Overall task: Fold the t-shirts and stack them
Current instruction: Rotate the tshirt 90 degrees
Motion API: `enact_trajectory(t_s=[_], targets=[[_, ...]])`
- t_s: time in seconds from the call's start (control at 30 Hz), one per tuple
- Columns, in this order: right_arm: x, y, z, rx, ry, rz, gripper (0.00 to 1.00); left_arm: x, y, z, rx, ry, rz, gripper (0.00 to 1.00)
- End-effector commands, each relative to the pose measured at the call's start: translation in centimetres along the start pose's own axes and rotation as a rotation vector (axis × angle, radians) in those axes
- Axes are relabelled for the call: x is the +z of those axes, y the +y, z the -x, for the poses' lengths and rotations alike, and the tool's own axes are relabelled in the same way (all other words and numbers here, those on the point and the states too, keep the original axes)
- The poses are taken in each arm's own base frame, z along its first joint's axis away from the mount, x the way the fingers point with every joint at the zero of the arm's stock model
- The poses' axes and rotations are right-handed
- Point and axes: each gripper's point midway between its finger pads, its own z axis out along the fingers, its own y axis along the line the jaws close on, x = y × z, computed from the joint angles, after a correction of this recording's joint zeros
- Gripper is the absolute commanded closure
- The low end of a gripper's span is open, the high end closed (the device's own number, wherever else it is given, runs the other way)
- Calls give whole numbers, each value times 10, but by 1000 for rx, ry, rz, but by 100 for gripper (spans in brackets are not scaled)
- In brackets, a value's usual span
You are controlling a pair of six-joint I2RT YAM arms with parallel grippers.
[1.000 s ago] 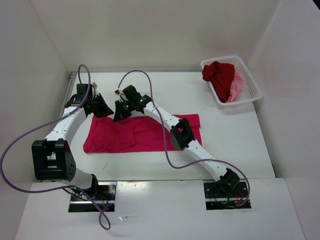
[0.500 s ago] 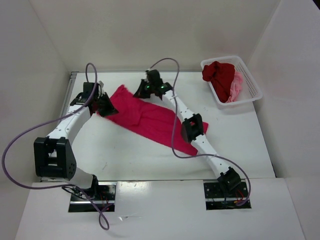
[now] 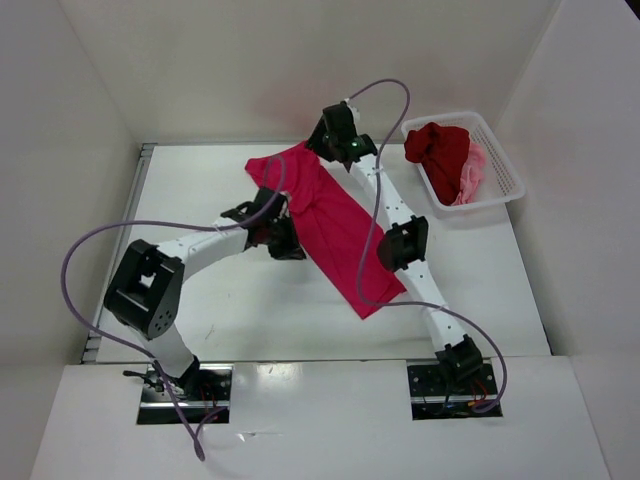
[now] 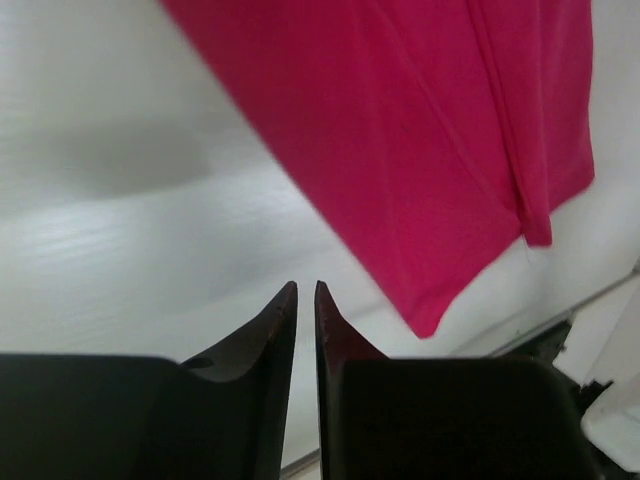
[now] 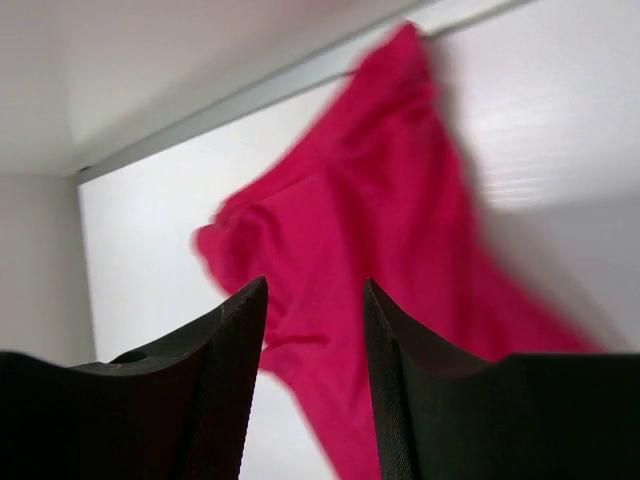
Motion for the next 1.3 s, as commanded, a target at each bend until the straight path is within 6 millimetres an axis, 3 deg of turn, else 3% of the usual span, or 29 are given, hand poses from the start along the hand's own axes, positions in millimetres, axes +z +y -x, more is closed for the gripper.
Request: enact_trajectory(t_s=[0.0,0.13,0.3,0.4,0.6,0.63,0.67,0.7,0.73,0.77,0.8,0.87,0.97,1.03,1.07,1.1,1.17,1.27], targets=[[-101,80,83,-83,-207,99,51,11,-44,-21,-61,25,-113,80],[-141,75,106,-193,-259,17,51,21,-75,-51,-63,79,-178,67],[-171,32,136,-201,-246,-103,51,25,-92,-88,-71,138,-215,59],[-197,22,158,-200,-269,-129,53,33,-91,-100,-82,162,-193,57],[-258,29,180,-274,-282,-109,54,45,-80,-128,-143,220,-161,56],[-267,33,194,-275,-329,-89,54,44,-78,-128,-154,213,-155,56],[-238,1,164,-280,-218,-135,54,42,-78,-130,-146,207,-155,54],[-298,24,183,-272,-319,-37,54,42,-75,-133,-162,213,-145,53],[-312,11,196,-220,-367,-7,54,42,-77,-132,-160,209,-153,53],[-303,-10,186,-183,-373,15,52,47,-74,-138,-156,223,-138,53],[-333,-6,192,-164,-400,61,52,50,-77,-138,-156,231,-142,52],[-334,-27,183,-169,-344,13,52,59,-86,-138,-138,244,-151,52],[-329,-43,160,-187,-280,-12,52,68,-92,-149,-116,265,-150,52],[-340,-45,154,-188,-287,-7,52,71,-94,-153,-130,290,-164,52],[-335,-53,143,-187,-263,-9,52,77,-88,-156,-134,300,-145,54],[-336,-58,142,-172,-267,-15,52,78,-91,-156,-134,307,-152,57],[-333,-65,122,-171,-212,-1,52,84,-95,-160,-127,325,-155,63],[-333,-75,103,-159,-180,4,52,81,-92,-164,-98,342,-150,87]])
